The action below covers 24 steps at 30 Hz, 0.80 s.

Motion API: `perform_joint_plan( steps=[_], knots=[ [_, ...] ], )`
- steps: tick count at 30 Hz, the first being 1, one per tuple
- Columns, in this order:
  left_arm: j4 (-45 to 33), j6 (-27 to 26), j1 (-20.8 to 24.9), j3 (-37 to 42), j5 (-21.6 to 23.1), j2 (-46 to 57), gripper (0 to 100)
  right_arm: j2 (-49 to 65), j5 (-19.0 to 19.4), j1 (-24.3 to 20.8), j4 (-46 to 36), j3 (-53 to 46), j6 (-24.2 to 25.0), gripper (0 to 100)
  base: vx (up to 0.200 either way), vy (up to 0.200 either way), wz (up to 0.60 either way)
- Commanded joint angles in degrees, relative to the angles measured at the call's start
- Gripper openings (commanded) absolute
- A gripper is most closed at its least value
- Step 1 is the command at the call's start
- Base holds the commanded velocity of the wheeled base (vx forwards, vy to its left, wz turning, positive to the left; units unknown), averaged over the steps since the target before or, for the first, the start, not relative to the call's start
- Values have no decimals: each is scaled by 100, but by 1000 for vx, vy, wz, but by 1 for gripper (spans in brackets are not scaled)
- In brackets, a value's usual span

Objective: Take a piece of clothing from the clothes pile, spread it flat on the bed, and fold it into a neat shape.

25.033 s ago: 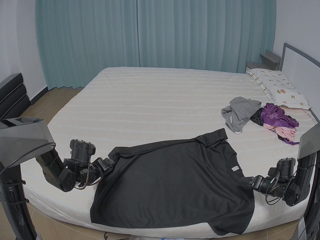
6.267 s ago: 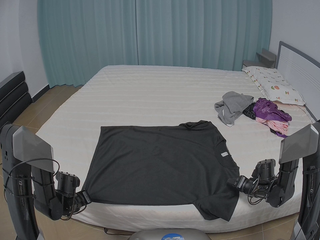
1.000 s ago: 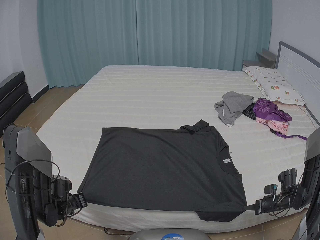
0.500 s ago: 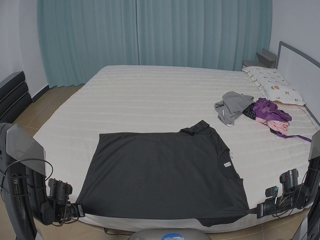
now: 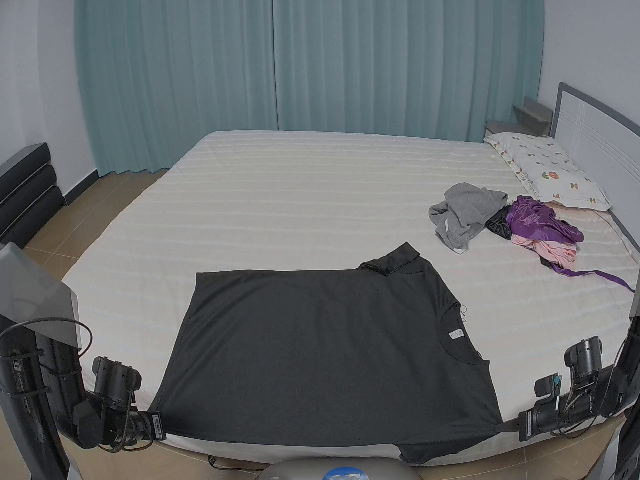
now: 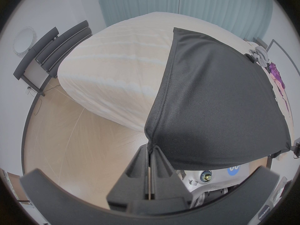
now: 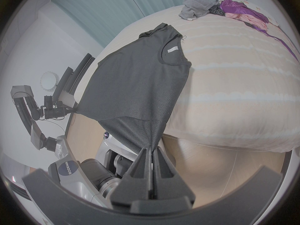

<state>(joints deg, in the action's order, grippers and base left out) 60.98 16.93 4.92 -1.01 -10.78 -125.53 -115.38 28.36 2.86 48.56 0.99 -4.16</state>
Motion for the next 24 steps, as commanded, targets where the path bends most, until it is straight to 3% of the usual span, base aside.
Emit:
perform_joint_plan(
  steps=[1,12,24],
  knots=[
    [-121,-15,0,101,23,248,0,157,3,4,-83,-99,-41,0,0,0,0],
    [-877,-296,0,101,93,582,0,288,-5,12,-347,-99,-138,0,0,0,0],
    [-253,-225,-88,31,181,802,0,561,241,30,172,-28,91,0,0,0,0]
  ],
)
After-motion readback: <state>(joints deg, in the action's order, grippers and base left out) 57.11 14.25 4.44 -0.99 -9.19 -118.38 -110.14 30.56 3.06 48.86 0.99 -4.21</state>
